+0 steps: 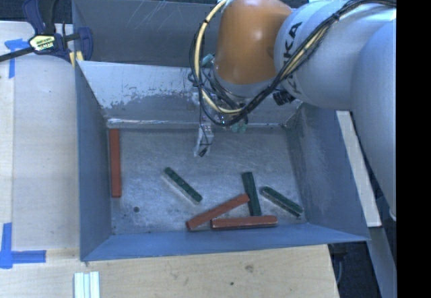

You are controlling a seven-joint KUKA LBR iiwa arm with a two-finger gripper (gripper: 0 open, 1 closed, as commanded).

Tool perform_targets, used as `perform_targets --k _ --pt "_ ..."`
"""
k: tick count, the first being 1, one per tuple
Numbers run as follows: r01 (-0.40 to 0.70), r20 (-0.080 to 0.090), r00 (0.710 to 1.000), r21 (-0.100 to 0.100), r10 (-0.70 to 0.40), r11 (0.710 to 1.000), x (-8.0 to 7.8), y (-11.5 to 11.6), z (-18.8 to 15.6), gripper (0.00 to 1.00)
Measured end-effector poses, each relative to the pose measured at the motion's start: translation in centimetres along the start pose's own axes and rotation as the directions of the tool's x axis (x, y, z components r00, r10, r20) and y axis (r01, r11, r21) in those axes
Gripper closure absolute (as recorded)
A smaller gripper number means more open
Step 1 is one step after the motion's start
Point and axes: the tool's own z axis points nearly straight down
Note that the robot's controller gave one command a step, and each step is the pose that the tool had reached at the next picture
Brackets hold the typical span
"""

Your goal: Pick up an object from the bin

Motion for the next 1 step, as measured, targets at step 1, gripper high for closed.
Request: perform_targets --k 1 --pt "-0.037 0.003 0.999 0.003 0.037 0.999 -0.44 -5.39 4.68 0.0"
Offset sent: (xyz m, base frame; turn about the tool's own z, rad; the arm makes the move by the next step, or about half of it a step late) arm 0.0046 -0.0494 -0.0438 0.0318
